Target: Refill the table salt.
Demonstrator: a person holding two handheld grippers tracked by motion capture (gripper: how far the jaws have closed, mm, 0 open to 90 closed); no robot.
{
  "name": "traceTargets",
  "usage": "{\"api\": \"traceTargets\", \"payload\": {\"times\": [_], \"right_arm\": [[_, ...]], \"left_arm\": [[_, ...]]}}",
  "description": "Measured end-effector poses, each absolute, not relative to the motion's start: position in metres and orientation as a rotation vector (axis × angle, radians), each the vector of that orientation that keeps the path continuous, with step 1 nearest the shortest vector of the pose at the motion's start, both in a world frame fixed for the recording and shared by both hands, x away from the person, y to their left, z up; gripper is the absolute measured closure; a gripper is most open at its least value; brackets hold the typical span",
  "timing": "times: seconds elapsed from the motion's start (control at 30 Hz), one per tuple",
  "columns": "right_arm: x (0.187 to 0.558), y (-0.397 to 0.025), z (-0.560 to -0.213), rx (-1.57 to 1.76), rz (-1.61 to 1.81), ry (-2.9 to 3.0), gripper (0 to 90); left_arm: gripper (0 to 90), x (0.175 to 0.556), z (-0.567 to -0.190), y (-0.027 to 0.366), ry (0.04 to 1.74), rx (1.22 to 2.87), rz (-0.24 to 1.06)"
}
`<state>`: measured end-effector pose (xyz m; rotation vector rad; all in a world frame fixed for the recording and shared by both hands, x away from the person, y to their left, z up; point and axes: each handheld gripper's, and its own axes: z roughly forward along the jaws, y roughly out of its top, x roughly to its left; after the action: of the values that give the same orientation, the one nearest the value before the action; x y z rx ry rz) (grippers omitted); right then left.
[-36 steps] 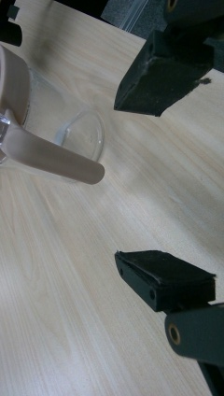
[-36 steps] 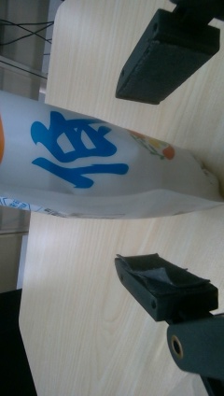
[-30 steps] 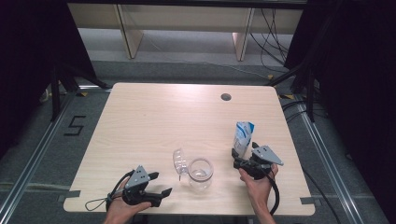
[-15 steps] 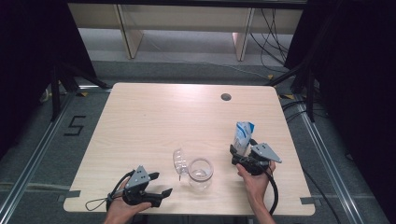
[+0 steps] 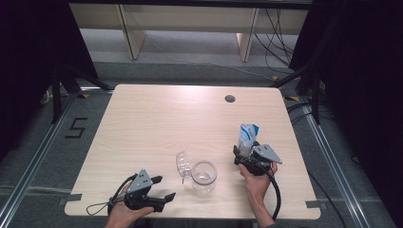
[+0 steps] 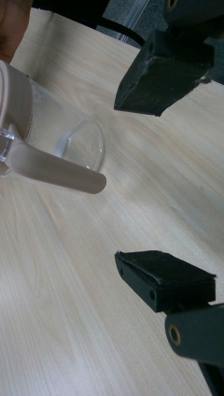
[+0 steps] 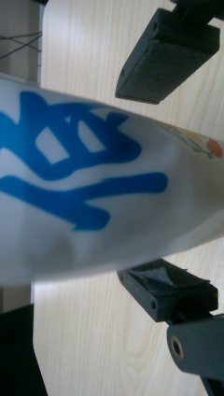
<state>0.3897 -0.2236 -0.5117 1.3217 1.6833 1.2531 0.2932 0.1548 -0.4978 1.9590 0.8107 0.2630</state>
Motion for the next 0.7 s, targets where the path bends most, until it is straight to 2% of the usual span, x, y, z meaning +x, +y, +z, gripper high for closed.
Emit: {"api": "traceTargets", "payload": {"times": [0.27,0.7], "right_arm": [[0.3921,-0.2175,-0.5152,1.345,1.241,1.658,18.1],[0.3943,-0.2141,-0.5158,1.346,1.226,1.61,25.9]], "left_arm": [[21.6,0.2926,-0.4982,0.154,0.802,1.956,0.259],[21.6,0.2919,-0.4985,0.1536,0.804,1.965,0.26]]}}
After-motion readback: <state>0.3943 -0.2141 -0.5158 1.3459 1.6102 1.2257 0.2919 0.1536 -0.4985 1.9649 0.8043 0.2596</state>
